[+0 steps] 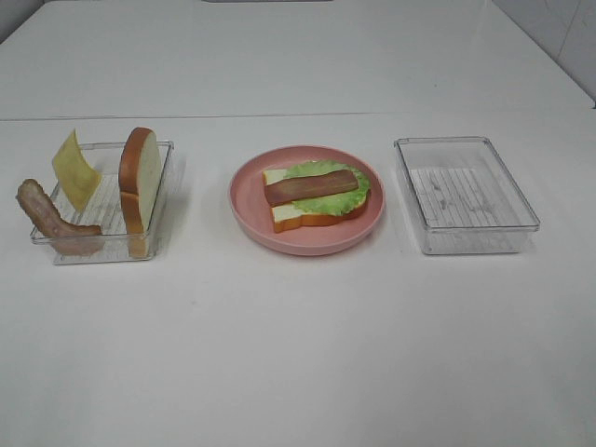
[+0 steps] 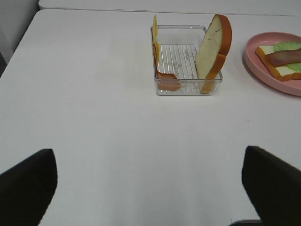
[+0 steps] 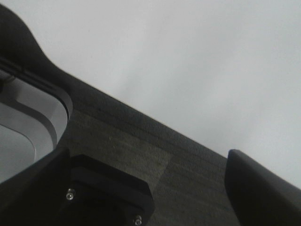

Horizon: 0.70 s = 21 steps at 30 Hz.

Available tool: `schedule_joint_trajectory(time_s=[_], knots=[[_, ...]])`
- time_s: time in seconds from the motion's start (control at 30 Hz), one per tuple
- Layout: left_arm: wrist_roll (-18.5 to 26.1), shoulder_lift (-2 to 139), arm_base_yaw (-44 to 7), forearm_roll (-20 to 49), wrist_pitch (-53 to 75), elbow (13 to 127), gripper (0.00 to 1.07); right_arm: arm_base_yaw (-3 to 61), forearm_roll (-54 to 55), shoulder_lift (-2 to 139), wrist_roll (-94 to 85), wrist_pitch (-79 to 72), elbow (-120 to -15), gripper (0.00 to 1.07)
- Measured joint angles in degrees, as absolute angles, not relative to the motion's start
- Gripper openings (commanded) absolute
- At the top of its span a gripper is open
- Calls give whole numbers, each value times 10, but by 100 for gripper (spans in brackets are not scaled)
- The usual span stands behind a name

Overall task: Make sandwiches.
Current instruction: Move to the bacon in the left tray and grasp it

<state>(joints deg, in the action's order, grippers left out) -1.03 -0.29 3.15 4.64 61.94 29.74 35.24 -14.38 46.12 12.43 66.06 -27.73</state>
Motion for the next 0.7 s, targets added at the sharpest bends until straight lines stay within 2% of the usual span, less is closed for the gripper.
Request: schedule_joint_trajectory(time_s=[0.23, 0.47, 0.53, 0.57, 0.6, 0.63, 0.7], knots=[[-10, -3, 32, 46, 619, 297, 100, 352, -143, 347, 132, 642, -277, 87], [-10, -3, 32, 46, 619, 297, 100, 343, -138, 297, 133, 626, -277, 87], [-10, -3, 32, 46, 619, 297, 100, 300, -133, 277, 131, 625, -277, 87], [-10, -3, 32, 46, 619, 297, 100, 300, -133, 277, 131, 625, -277, 87], [-10, -3, 32, 46, 619, 297, 100, 263, -128, 259, 125, 620, -277, 87], [-10, -3, 32, 46, 619, 297, 100, 263, -128, 259, 125, 620, -277, 87], [-10, -3, 32, 46, 619, 297, 100, 205, -112, 225, 93, 616, -277, 87]])
